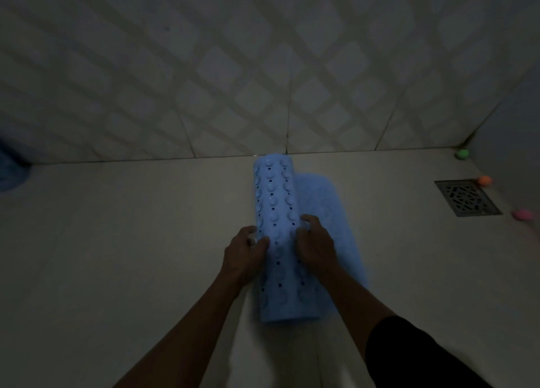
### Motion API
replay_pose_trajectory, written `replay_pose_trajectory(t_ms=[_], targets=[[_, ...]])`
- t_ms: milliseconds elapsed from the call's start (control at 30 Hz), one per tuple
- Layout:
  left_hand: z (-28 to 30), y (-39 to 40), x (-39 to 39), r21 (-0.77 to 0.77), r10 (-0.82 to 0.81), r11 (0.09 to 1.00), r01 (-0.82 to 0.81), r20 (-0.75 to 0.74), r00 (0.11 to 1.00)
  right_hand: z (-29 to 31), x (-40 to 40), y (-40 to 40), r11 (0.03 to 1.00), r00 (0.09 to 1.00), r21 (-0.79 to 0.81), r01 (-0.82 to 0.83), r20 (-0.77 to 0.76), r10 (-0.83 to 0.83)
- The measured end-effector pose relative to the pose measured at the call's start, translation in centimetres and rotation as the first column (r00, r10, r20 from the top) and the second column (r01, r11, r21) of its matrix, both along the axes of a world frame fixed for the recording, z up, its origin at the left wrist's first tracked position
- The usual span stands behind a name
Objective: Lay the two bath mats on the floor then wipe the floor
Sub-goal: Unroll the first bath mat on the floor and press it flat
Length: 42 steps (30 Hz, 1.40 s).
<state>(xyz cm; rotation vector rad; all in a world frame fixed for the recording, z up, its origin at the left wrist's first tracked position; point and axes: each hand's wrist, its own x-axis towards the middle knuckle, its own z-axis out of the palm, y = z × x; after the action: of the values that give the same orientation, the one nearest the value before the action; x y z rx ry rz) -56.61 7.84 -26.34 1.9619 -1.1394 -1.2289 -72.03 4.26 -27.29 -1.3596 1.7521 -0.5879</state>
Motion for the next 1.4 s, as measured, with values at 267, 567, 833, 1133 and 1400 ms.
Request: replay_pose_trajectory(t_ms=[267,567,833,1133,1400], targets=[[-0.7,1.4,4.7,-0.031,-0.03,0.999,0.03,-0.012,0.999,1.0,5.6,1.1,0.994,0.997,0.08,-0.079,0.0,0.079],[-0.8,3.5,8.4,-0.036,0.063,0.997,-0.063,0.002,0.998,2.6,10.2,2.8,0.987,0.991,0.132,-0.091,-0.088,0.103],[-0.4,5.2,11.0,-0.06,0.151,0.987,-0.147,0.067,0.986,1.1,14.3,3.1,0.993,0.996,0.074,-0.093,-0.003,0.093],[0.5,5.5,13.2,-0.032,0.194,0.981,-0.191,0.163,0.967,-0.2,16.3,1.5,0.966,0.964,0.061,-0.252,0.107,0.244],[0.7,6.0,14.9,-0.009,0.211,0.977,-0.215,0.236,0.949,-1.5,18.3,1.3,0.978,0.965,0.02,-0.205,0.172,0.199]])
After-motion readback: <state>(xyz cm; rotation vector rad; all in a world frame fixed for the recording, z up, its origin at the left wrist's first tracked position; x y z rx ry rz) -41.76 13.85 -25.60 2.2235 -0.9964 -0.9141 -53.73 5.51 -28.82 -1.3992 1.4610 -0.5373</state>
